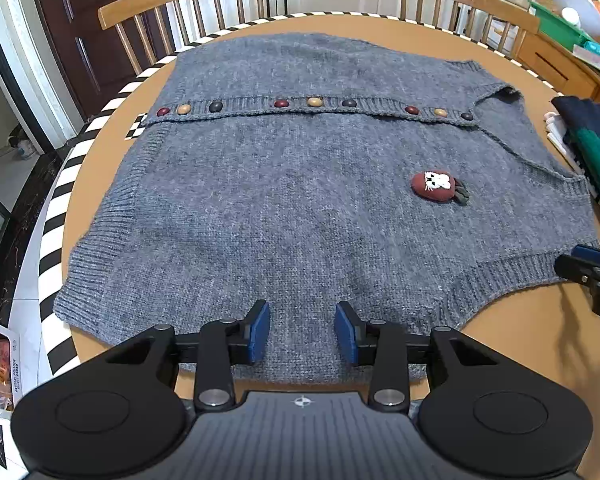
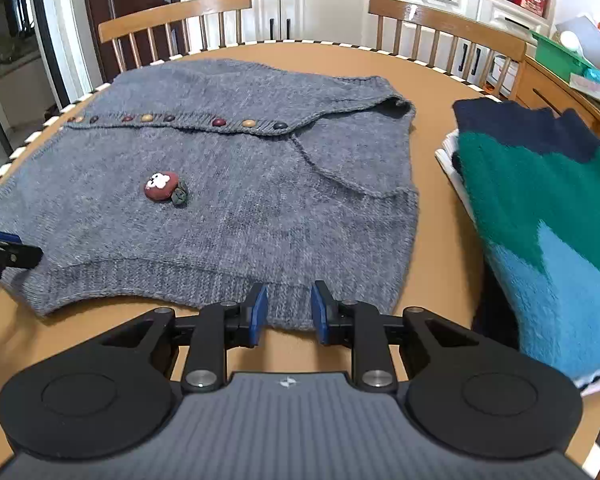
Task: Fold clothes
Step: 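Move both open tools back over the hem of the flat grey vest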
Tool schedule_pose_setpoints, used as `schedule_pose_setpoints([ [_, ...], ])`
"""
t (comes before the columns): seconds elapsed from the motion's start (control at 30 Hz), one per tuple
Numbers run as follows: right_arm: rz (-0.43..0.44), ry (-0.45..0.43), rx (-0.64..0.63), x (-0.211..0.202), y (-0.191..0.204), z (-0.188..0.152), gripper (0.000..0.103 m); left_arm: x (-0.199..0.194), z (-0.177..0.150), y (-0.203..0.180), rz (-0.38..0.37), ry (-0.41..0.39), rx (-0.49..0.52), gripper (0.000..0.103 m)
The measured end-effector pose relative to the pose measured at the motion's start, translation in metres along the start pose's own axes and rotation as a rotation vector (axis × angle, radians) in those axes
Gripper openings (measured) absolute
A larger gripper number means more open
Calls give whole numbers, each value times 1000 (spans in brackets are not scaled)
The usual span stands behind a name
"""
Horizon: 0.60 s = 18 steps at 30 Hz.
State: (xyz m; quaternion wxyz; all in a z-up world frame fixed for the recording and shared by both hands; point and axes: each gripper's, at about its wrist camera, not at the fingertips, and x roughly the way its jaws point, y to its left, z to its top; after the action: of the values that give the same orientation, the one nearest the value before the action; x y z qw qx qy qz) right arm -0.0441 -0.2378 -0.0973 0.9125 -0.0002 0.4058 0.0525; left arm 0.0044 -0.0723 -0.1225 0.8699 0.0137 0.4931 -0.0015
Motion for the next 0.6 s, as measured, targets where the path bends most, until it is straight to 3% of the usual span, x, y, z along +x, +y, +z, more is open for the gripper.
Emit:
schedule_pose_setpoints([
  [0.13, -17, -44, 45, -18, -13, -3, 25, -7, 0, 8, -43, 20, -24, 49],
  [0.33, -49, -19, 179, -20, -43, -3, 26, -18, -5, 38, -70, 28, -118, 49],
  [0.6, -54, -2, 188, -9, -43, 4, 29, -18, -8, 97, -8, 43, -290, 49],
])
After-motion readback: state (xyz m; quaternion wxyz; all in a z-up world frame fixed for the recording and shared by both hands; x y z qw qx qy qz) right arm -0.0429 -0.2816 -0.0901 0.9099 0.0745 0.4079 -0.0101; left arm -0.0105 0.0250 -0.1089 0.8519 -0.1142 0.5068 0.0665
